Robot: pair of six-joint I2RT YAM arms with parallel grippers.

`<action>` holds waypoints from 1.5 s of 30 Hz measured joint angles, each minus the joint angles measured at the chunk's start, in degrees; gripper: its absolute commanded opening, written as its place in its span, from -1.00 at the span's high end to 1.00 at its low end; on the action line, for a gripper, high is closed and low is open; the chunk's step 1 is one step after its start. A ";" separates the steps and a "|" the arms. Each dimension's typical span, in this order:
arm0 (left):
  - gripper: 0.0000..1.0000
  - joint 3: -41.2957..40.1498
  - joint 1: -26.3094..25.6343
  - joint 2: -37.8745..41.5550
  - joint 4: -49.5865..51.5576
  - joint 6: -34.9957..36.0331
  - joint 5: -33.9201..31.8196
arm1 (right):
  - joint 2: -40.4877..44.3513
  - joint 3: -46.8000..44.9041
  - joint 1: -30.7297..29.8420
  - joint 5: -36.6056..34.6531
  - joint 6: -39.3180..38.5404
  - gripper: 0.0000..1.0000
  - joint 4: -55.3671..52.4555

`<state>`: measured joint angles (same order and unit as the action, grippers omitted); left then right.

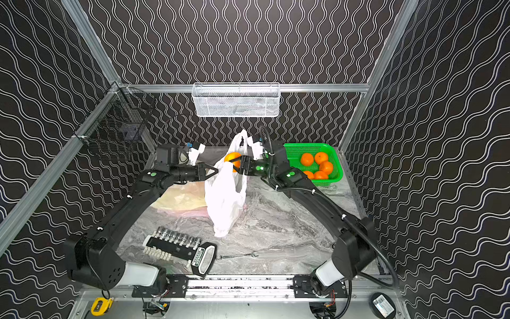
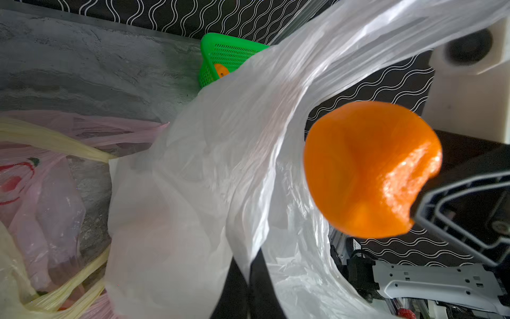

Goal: Place the oranges into plastic bags & tie knots
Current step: Place the orange in the plastic bag, then adjust the plastic bag at the center of the board.

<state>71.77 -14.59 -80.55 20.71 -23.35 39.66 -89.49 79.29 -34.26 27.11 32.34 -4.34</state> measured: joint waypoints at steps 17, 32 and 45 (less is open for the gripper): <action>1.00 1.07 0.85 -1.07 0.46 1.62 -0.90 | 12.57 -3.87 6.71 -13.05 -8.66 -1.00 -2.73; 1.00 1.57 1.05 -1.95 1.20 2.78 -0.48 | 2.73 13.42 8.17 -0.55 -28.98 -0.93 -7.10; 1.00 2.25 1.07 -2.89 2.27 3.85 -0.26 | -2.16 18.58 8.17 -1.95 -31.78 0.22 -11.98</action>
<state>74.02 -13.52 -83.44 22.98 -19.51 39.40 -91.66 97.86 -26.09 25.17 0.56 -16.32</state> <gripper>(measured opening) 0.048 0.473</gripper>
